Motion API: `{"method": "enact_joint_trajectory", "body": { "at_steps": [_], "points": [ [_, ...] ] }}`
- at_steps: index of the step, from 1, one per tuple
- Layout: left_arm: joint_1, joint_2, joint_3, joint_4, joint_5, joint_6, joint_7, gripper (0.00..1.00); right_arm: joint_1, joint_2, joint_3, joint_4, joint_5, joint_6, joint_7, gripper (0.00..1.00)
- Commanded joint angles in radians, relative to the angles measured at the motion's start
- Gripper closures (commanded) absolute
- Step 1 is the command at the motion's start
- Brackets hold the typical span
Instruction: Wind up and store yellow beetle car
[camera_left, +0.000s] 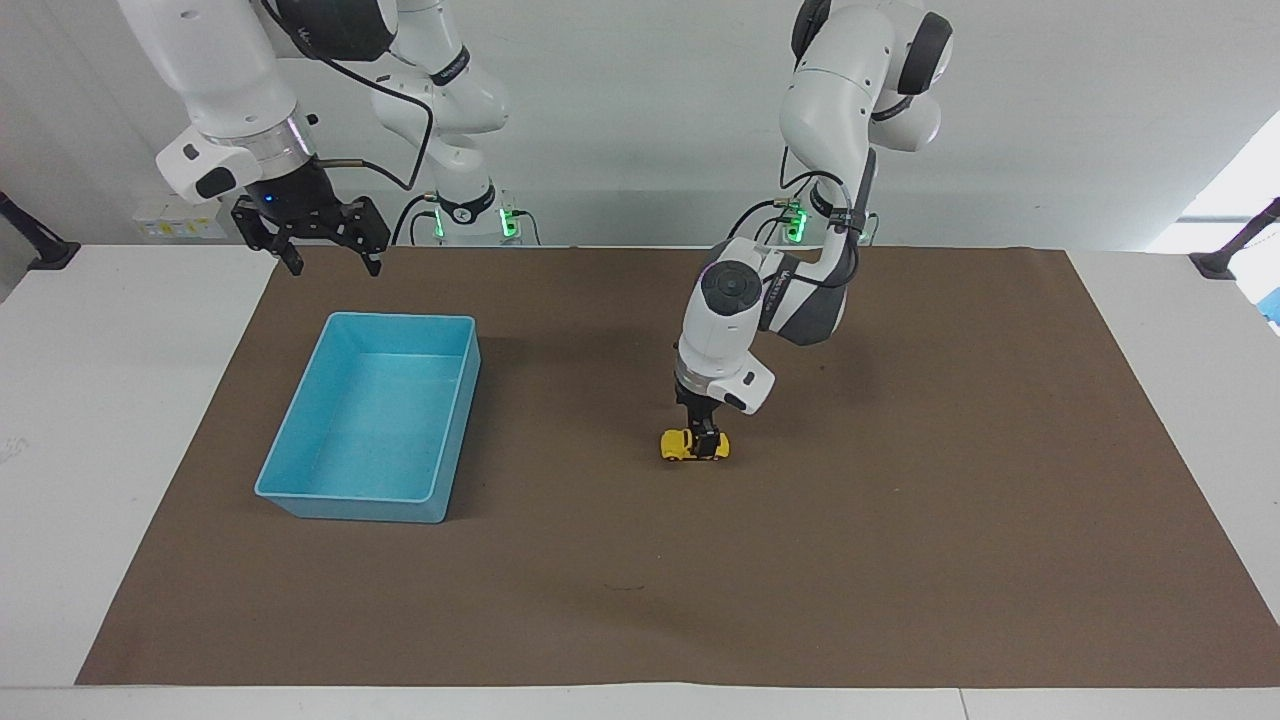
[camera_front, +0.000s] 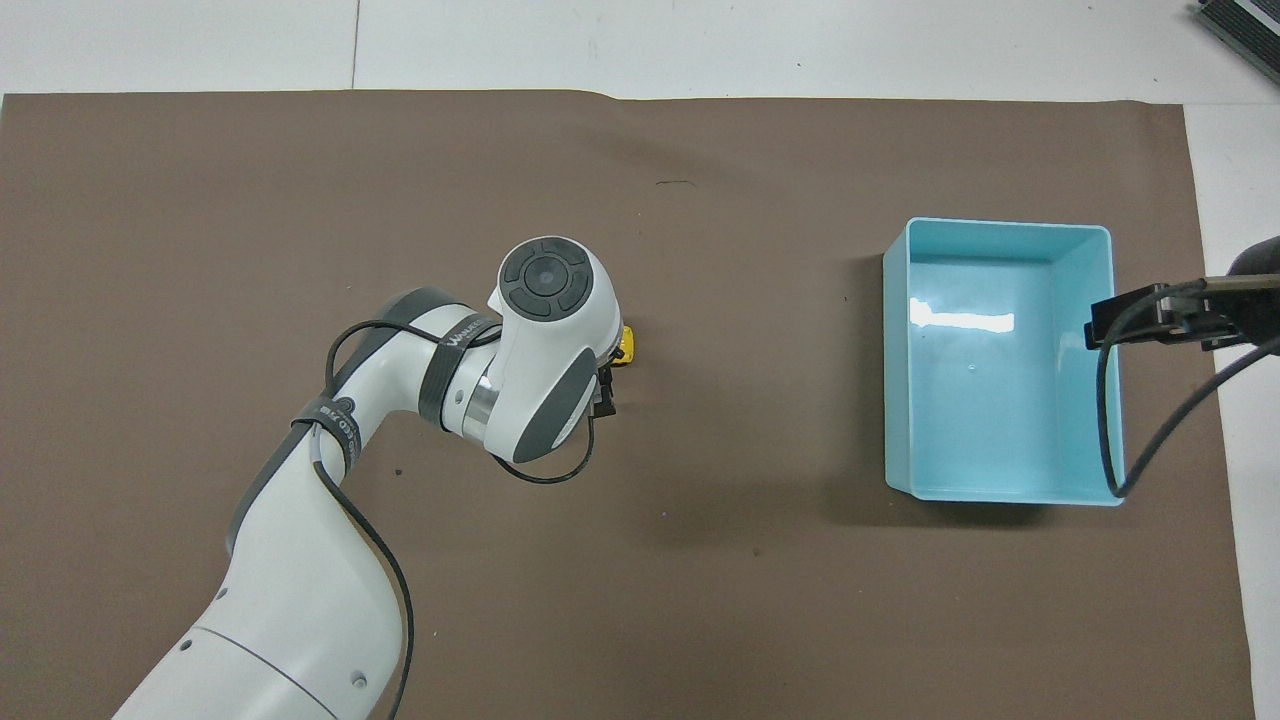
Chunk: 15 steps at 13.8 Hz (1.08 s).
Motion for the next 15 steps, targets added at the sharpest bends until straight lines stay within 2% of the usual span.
{"method": "enact_joint_trajectory", "body": {
  "at_steps": [1,3,4,5,7,8,9,15],
  "points": [
    [-0.002,-0.026,0.010,-0.040,-0.007,0.030,-0.007,0.00,-0.010,0.000,0.001,-0.001,0.005,-0.001,-0.025,0.00],
    [-0.002,-0.026,0.012,-0.040,-0.007,0.030,-0.008,0.00,-0.010,0.000,0.001,-0.001,0.003,-0.001,-0.025,0.00],
    [0.000,-0.026,0.012,-0.040,-0.007,0.030,-0.007,0.07,-0.010,0.000,0.001,-0.001,0.005,-0.001,-0.025,0.00],
    [0.000,-0.026,0.012,-0.040,-0.007,0.030,-0.005,0.19,-0.010,0.000,0.001,-0.001,0.005,-0.001,-0.025,0.00],
    [-0.002,-0.026,0.010,-0.040,-0.005,0.030,0.005,0.70,-0.010,0.000,0.001,-0.003,0.005,-0.001,-0.025,0.00],
    [-0.002,-0.026,0.010,-0.040,-0.005,0.030,0.014,0.88,-0.010,0.000,0.001,-0.003,0.005,-0.001,-0.025,0.00],
    [-0.002,-0.026,0.010,-0.040,-0.005,0.027,0.031,0.98,-0.010,0.000,0.001,-0.001,0.005,-0.001,-0.025,0.00],
    [0.008,-0.032,0.010,-0.054,-0.005,0.007,0.126,0.99,-0.010,0.000,0.001,-0.003,0.003,-0.001,-0.025,0.00]
  ]
}}
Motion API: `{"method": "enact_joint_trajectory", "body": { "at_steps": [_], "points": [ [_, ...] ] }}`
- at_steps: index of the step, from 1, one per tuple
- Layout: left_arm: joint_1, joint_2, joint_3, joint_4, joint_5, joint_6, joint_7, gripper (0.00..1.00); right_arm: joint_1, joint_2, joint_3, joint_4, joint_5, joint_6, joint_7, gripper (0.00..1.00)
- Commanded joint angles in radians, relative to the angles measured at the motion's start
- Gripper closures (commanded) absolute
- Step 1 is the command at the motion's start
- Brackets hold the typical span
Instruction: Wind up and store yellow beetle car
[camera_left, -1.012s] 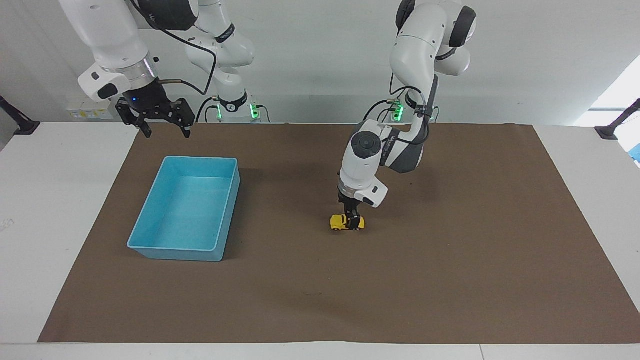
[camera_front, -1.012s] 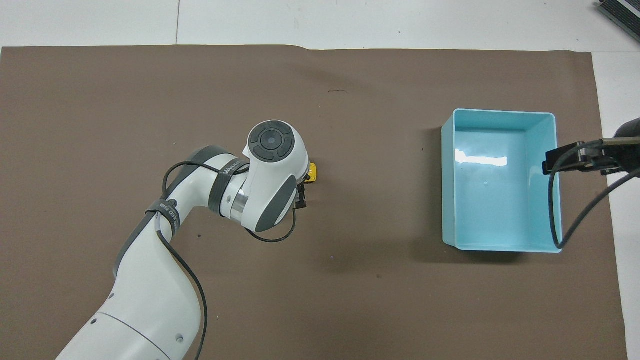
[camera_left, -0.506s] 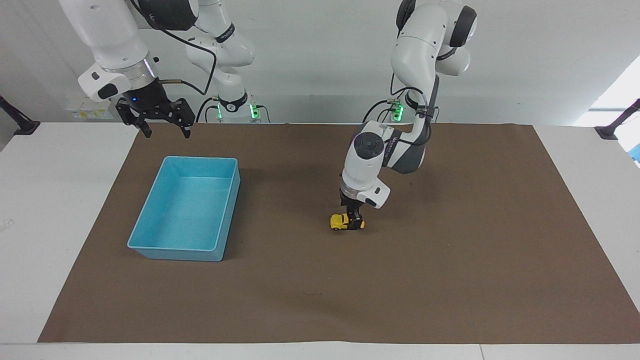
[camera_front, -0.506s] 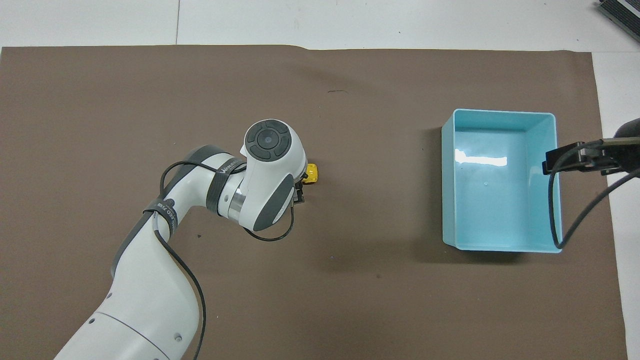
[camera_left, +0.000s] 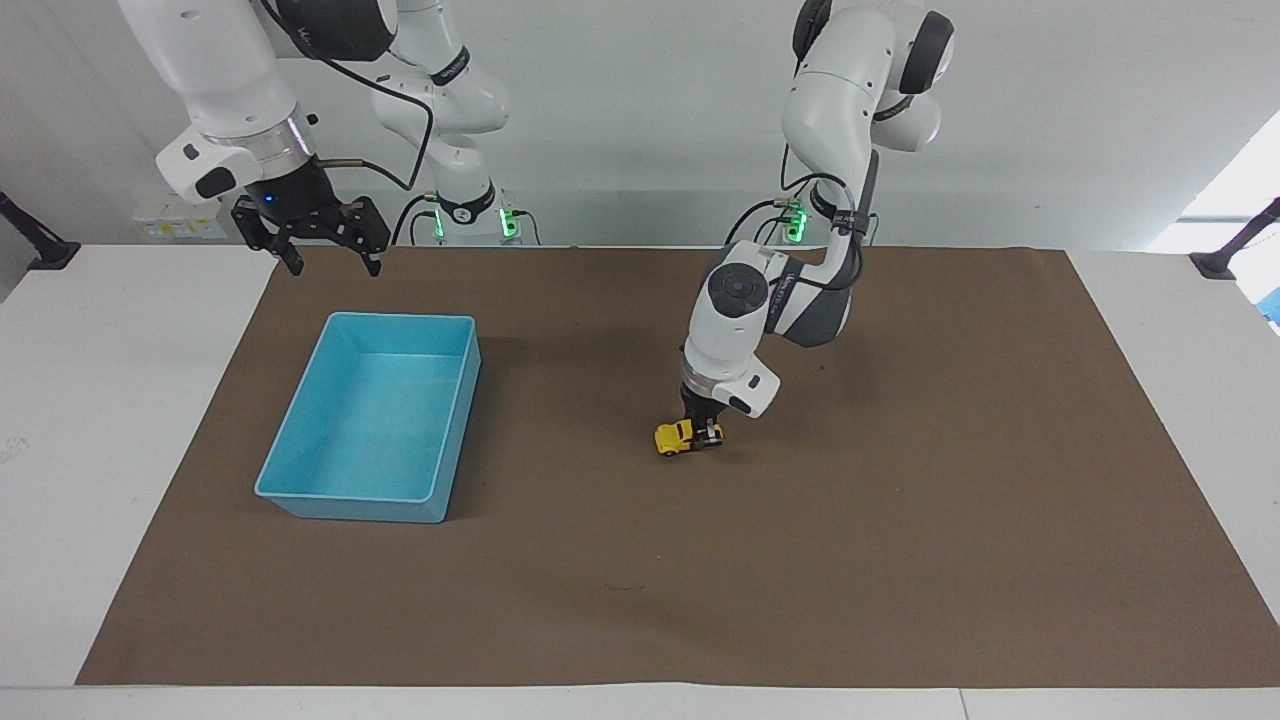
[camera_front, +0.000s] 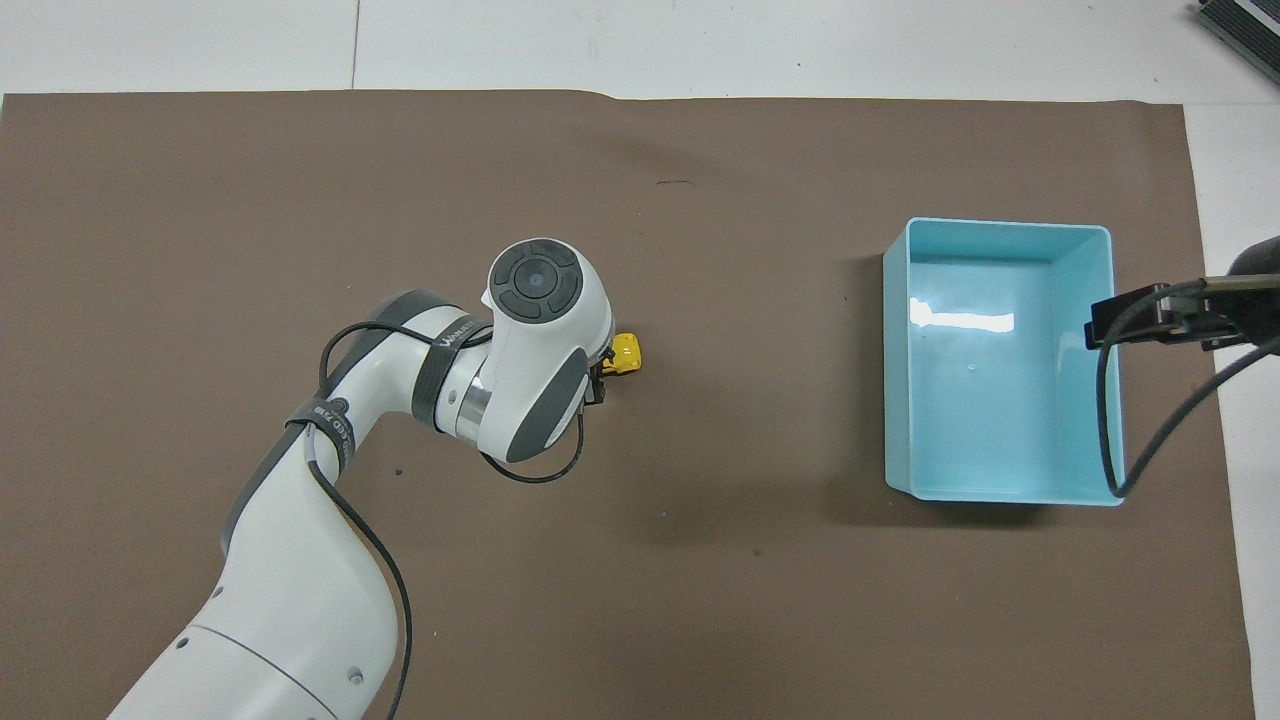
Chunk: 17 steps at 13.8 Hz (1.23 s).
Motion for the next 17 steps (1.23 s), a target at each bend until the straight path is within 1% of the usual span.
{"method": "enact_joint_trajectory", "body": {
  "at_steps": [1,7,10,14,15,16,17],
  "points": [
    [0.020,-0.030,0.002,-0.055,-0.005,-0.003,0.084,0.98,-0.010,-0.002,0.001,-0.001,0.005,-0.001,-0.025,0.00],
    [0.082,-0.040,0.003,-0.106,-0.005,0.009,0.108,0.98,-0.010,0.000,0.001,-0.001,0.005,-0.001,-0.025,0.00],
    [0.122,-0.065,0.004,-0.166,-0.005,0.020,0.172,0.97,-0.010,-0.002,0.001,-0.003,0.005,-0.003,-0.027,0.00],
    [0.160,-0.065,0.007,-0.170,-0.005,0.018,0.223,0.96,-0.010,-0.002,0.001,-0.001,0.005,-0.001,-0.027,0.00],
    [0.160,-0.065,0.007,-0.169,-0.005,0.017,0.224,0.94,-0.010,0.000,0.001,-0.003,0.005,-0.001,-0.025,0.00],
    [0.160,-0.065,0.007,-0.169,-0.005,0.017,0.226,0.85,-0.010,-0.002,0.001,-0.003,0.005,-0.001,-0.027,0.00],
    [0.160,-0.063,0.008,-0.163,-0.004,0.009,0.224,0.72,-0.010,-0.002,0.001,-0.003,0.005,-0.001,-0.027,0.00]
  ]
}}
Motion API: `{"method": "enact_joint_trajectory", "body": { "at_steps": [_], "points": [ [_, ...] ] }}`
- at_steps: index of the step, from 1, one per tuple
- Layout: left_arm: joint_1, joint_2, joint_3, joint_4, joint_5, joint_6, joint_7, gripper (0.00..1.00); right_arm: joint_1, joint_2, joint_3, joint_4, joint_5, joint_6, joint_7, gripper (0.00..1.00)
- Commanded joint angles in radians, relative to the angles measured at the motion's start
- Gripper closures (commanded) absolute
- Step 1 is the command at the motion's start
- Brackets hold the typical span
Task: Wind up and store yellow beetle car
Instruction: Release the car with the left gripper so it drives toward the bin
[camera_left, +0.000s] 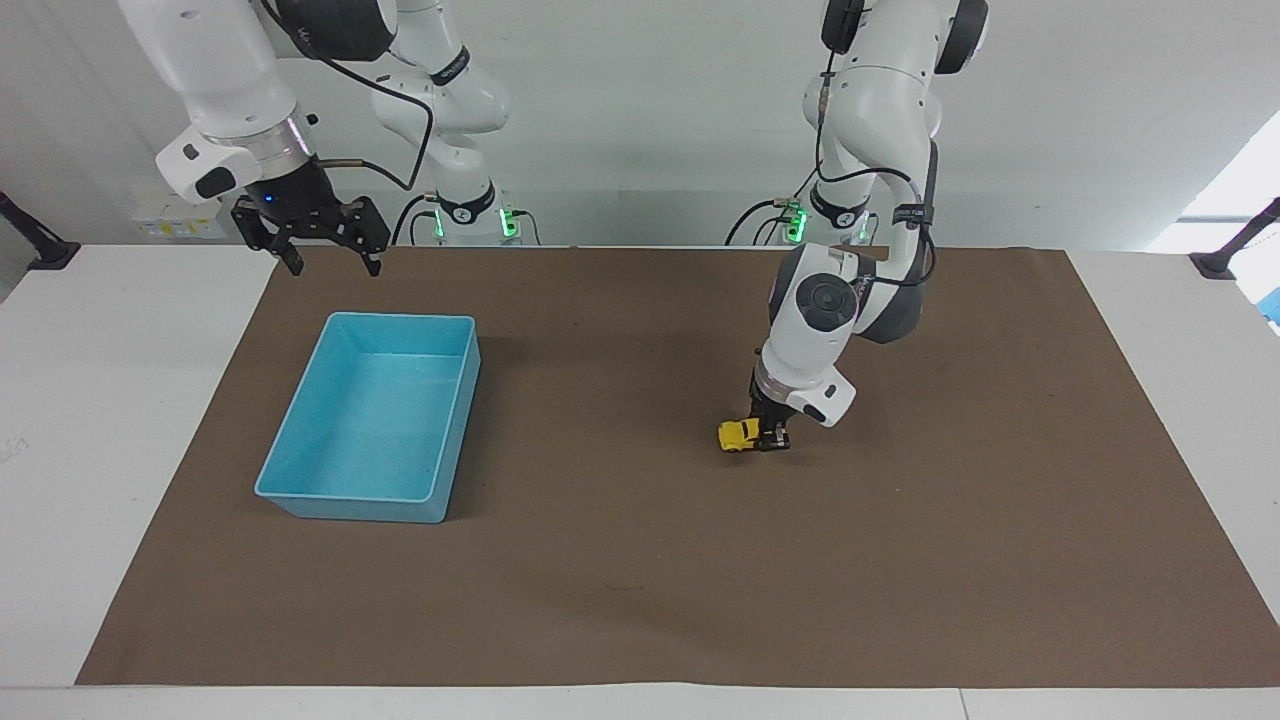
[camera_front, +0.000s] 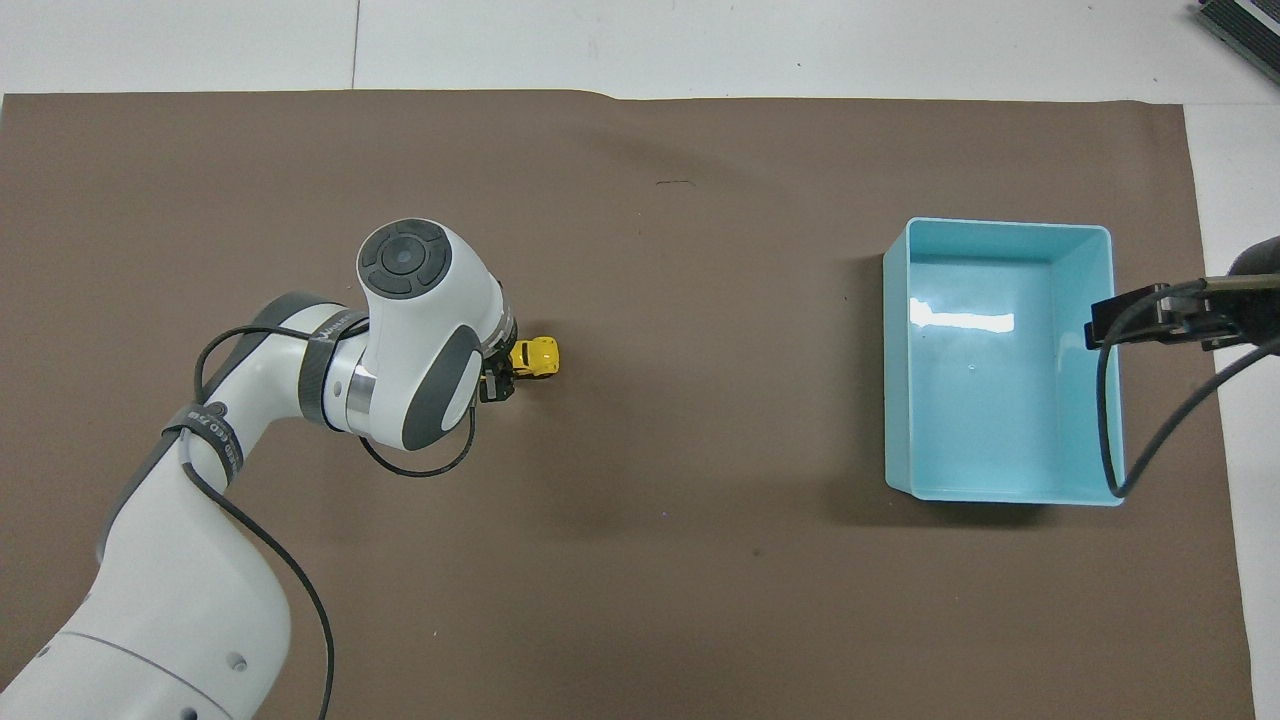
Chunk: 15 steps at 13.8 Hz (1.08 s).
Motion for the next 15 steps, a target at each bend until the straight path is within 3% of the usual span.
{"method": "enact_joint_trajectory", "body": {
  "at_steps": [1,2,6,15],
  "points": [
    [0.016,0.031,0.009,-0.016,0.006,0.021,0.022,0.18,-0.010,-0.002,0.001,-0.001,0.005,-0.001,-0.025,0.00],
    [0.016,0.013,0.011,-0.010,0.006,0.002,0.022,0.00,-0.010,-0.002,0.001,-0.003,0.005,-0.003,-0.025,0.00],
    [0.019,-0.035,0.014,0.039,0.005,-0.105,0.019,0.00,-0.010,-0.002,0.001,-0.003,0.005,-0.003,-0.025,0.00],
    [0.019,-0.035,0.014,0.044,0.005,-0.094,0.020,0.00,-0.010,-0.002,0.001,-0.003,0.005,-0.003,-0.025,0.00]
  ]
}}
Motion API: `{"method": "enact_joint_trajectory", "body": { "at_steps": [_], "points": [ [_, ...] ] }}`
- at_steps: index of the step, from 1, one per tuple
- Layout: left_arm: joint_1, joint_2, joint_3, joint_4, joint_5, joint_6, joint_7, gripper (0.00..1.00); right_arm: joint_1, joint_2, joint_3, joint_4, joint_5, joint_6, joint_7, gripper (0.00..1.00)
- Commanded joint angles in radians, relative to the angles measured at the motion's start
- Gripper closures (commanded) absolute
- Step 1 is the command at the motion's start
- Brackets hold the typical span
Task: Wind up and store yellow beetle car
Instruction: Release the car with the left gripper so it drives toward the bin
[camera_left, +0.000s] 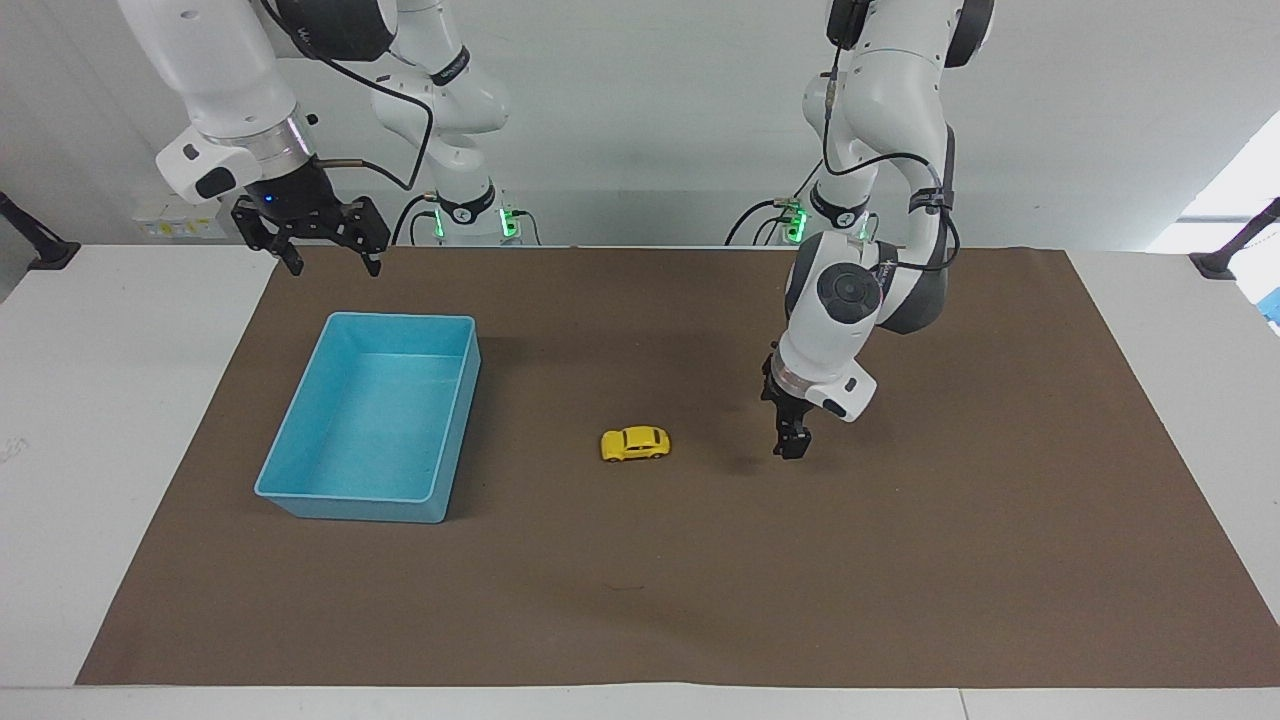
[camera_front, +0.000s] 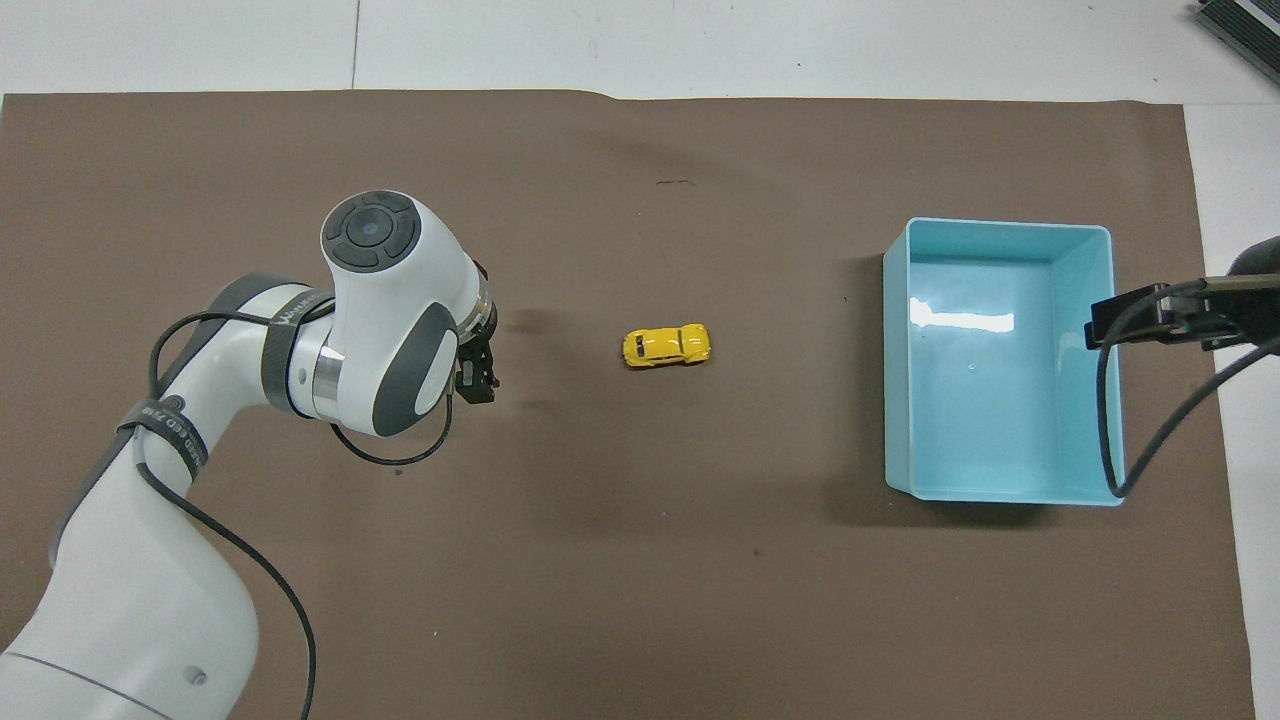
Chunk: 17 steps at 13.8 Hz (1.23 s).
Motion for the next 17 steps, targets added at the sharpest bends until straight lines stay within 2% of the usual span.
{"method": "enact_joint_trajectory", "body": {
  "at_steps": [1,14,17],
  "points": [
    [0.006,-0.006,-0.001,0.002,0.003,-0.009,0.014,0.00,-0.010,-0.002,0.001,-0.003,0.005,-0.003,-0.025,0.00],
    [0.008,-0.006,0.000,0.011,0.005,-0.005,0.017,0.00,-0.010,0.000,0.002,0.000,0.003,-0.008,-0.022,0.00],
    [0.040,-0.026,0.000,0.025,0.006,-0.014,0.017,0.00,-0.007,0.000,0.004,0.000,0.003,-0.011,-0.025,0.00]
  ]
}}
